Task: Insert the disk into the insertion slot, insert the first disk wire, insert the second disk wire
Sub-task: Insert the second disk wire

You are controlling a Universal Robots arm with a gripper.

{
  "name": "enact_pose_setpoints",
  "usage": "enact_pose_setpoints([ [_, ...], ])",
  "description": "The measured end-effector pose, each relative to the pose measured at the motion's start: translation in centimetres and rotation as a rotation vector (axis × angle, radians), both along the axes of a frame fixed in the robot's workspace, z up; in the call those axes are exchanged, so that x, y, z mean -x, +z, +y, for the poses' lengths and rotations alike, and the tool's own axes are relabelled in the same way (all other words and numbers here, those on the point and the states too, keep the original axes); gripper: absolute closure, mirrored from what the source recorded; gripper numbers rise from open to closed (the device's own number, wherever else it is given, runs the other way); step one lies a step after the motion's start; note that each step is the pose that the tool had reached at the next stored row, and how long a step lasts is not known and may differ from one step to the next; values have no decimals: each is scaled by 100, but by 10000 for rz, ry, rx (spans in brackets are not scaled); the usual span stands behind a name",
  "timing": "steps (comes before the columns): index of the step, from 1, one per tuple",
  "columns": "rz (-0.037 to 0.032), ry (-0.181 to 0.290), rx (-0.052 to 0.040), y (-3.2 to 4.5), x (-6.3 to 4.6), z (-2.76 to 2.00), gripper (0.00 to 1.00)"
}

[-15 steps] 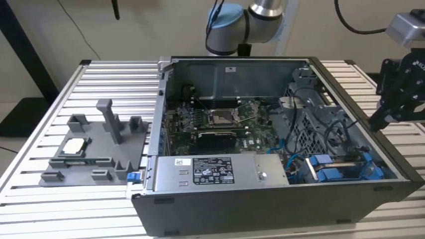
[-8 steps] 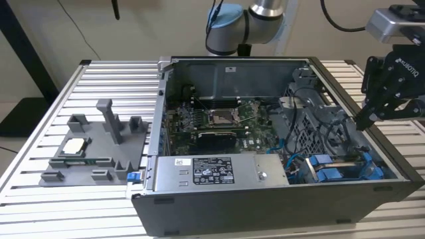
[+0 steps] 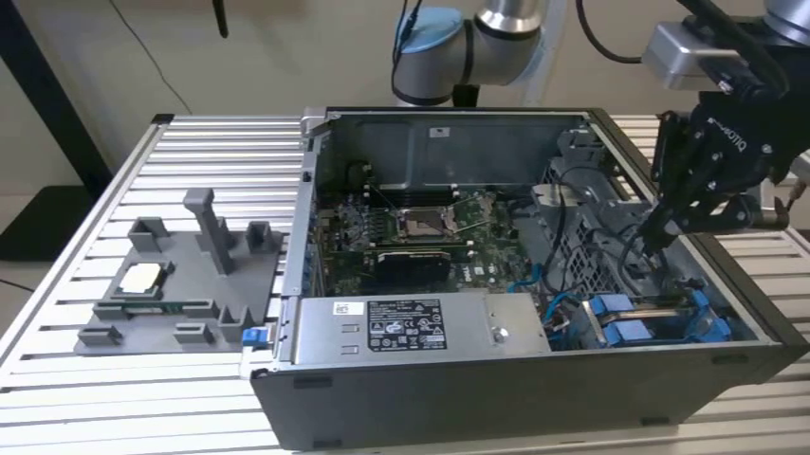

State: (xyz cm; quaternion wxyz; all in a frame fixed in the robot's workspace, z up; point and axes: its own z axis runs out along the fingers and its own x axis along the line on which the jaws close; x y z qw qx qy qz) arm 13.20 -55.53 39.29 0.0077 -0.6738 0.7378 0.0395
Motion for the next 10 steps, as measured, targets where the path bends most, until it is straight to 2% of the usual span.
enact_pose_setpoints([
  [3, -178, 0, -1, -23, 94, -11, 84],
  [6, -204, 0, -1, -24, 118, -17, 84],
  [7, -237, -1, -23, -28, 118, -18, 84],
  [8, -298, -2, -82, -32, 120, -24, 84],
  [10, -441, -3, -259, -36, 124, -45, 84],
])
